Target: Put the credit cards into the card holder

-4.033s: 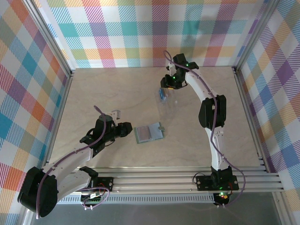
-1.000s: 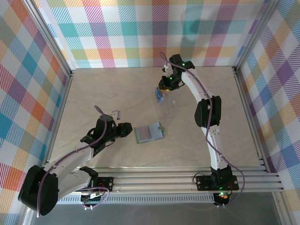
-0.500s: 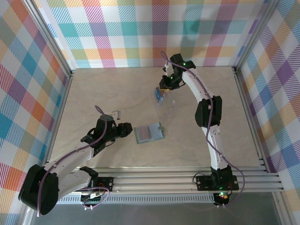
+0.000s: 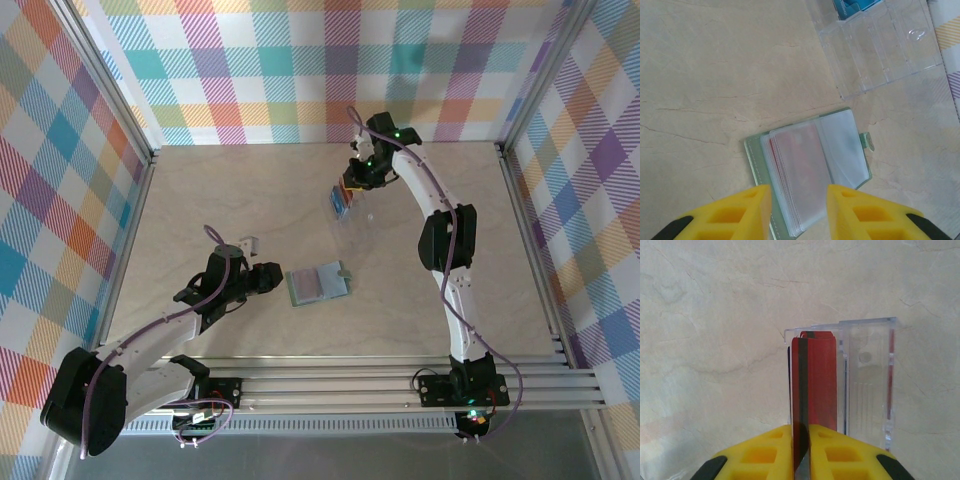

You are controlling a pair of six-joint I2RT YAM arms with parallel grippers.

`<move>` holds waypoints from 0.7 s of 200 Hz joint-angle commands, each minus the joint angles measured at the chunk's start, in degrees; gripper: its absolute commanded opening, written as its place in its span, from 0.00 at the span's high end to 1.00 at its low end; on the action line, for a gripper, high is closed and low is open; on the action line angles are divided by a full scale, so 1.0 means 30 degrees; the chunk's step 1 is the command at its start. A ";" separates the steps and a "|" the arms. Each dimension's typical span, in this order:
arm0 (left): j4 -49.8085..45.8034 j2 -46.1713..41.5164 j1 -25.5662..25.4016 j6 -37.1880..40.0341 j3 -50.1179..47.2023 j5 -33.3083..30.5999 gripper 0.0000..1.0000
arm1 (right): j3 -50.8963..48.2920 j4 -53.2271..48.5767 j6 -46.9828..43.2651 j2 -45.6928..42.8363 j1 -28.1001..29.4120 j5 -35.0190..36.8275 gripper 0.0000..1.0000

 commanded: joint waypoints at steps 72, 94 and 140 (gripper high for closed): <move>-0.0167 0.0631 0.0163 0.0097 0.0408 0.0267 0.65 | -0.0025 0.0183 0.0917 -0.1785 -0.0152 0.2378 0.97; -0.0185 0.0744 0.0164 0.0134 0.0444 0.0316 0.66 | -0.0118 0.0470 0.1232 -0.2177 -0.0176 0.3243 1.00; -0.0339 0.0819 0.0163 0.0199 0.0552 0.0435 0.65 | -0.0849 0.1047 0.2031 -0.3463 -0.0123 0.5690 1.00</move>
